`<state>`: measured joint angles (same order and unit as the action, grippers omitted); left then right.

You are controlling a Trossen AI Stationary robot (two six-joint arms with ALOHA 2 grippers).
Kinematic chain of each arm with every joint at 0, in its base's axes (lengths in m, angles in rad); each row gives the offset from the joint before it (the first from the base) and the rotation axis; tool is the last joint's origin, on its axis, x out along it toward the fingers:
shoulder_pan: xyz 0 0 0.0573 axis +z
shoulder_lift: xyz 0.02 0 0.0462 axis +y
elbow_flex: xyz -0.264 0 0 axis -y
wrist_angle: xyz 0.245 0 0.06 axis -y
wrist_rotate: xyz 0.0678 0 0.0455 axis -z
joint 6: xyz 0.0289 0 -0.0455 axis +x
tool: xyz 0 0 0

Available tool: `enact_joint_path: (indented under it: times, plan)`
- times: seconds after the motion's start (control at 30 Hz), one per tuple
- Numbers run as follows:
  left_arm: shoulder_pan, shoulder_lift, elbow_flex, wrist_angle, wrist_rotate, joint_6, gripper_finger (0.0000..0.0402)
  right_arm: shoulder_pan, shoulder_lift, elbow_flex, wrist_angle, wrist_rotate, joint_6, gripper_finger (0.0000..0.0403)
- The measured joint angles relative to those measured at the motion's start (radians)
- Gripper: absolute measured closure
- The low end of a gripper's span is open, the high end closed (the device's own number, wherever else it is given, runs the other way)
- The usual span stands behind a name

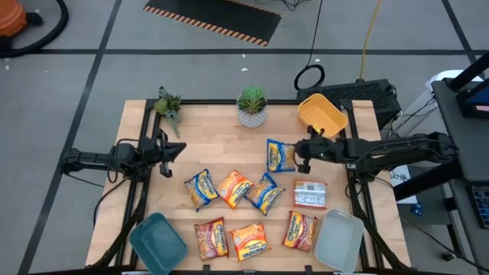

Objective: Sort Maruchan noodles
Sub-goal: Put the right blue noodle pack into the gray bin

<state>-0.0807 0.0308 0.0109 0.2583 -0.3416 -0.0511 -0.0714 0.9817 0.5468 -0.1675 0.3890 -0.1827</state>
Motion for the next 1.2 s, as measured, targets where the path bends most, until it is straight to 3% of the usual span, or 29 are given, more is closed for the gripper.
enact_joint_path:
  times: [0.3, 0.53, 0.8, 1.03, 1.2]
  plan:
    - [-0.03, 0.178, 0.0, 0.172, 0.002, -0.063, 0.0278, 0.043, 0.002, 0.04, 0.13, 0.048, -0.089, 0.0399]
    - [-0.091, 0.394, 0.038, 0.357, 0.001, -0.038, 0.0215, 0.116, 0.002, 0.082, 0.247, 0.182, -0.149, 0.0399]
    - [-0.139, 0.713, 0.203, 0.417, -0.009, 0.045, 0.0203, 0.257, 0.028, 0.163, 0.321, 0.435, -0.206, 0.0399]
    - [-0.182, 1.027, 0.326, 0.614, -0.001, 0.171, 0.0203, 0.378, 0.099, 0.264, 0.328, 0.529, -0.277, 0.0399]
    - [-0.185, 1.195, 0.45, 0.631, -0.001, 0.219, 0.02, 0.445, 0.161, 0.321, 0.329, 0.616, -0.354, 0.0399]
